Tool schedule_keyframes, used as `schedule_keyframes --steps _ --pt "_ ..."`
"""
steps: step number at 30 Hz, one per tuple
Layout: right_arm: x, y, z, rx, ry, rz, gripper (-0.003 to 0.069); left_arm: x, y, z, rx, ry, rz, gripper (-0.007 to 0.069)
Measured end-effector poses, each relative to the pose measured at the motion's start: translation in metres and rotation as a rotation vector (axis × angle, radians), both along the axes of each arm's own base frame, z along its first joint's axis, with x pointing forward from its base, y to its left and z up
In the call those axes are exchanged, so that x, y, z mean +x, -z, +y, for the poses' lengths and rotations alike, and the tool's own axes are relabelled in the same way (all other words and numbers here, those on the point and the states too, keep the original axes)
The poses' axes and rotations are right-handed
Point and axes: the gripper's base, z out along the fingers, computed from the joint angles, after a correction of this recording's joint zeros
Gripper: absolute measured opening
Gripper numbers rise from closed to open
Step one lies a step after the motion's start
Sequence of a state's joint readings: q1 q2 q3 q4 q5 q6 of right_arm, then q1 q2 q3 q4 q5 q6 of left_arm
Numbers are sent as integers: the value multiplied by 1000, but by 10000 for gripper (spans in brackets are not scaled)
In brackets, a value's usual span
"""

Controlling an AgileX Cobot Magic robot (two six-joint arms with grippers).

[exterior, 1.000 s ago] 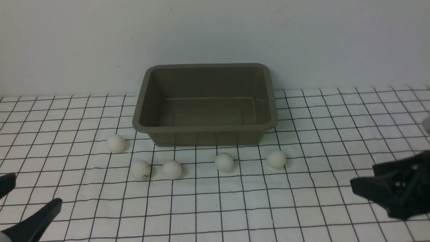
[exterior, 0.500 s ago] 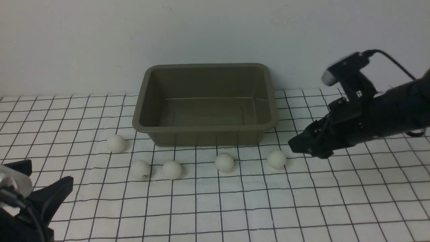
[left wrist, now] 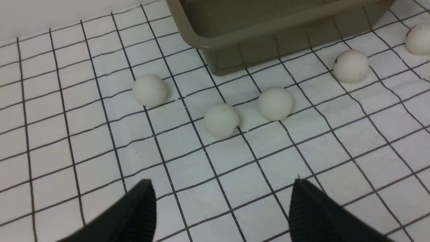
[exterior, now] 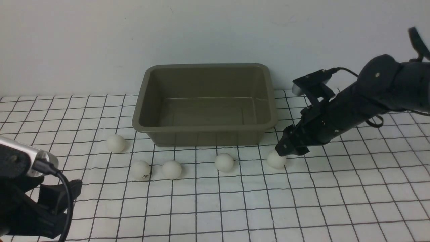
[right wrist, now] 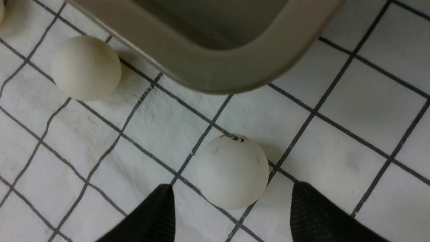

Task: Put the table tennis balls into the box on the white checkered tablecloth.
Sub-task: 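Reach for and grasp a ping pong ball on the table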

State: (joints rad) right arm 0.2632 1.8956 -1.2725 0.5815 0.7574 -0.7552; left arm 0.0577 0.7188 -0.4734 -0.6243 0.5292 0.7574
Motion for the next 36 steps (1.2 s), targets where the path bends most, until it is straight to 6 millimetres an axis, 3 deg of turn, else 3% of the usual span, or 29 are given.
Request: schedule_keyframes --steps 11,28,36 --pt "1 34 23 -46 -59 58 420 -1 0 -1 -2 6 9 478" --pt "5 33 22 -48 -18 39 420 -1 0 -1 0 9 10 478" --pt "-5 32 38 -34 -75 69 420 -1 0 -1 0 10 11 478"
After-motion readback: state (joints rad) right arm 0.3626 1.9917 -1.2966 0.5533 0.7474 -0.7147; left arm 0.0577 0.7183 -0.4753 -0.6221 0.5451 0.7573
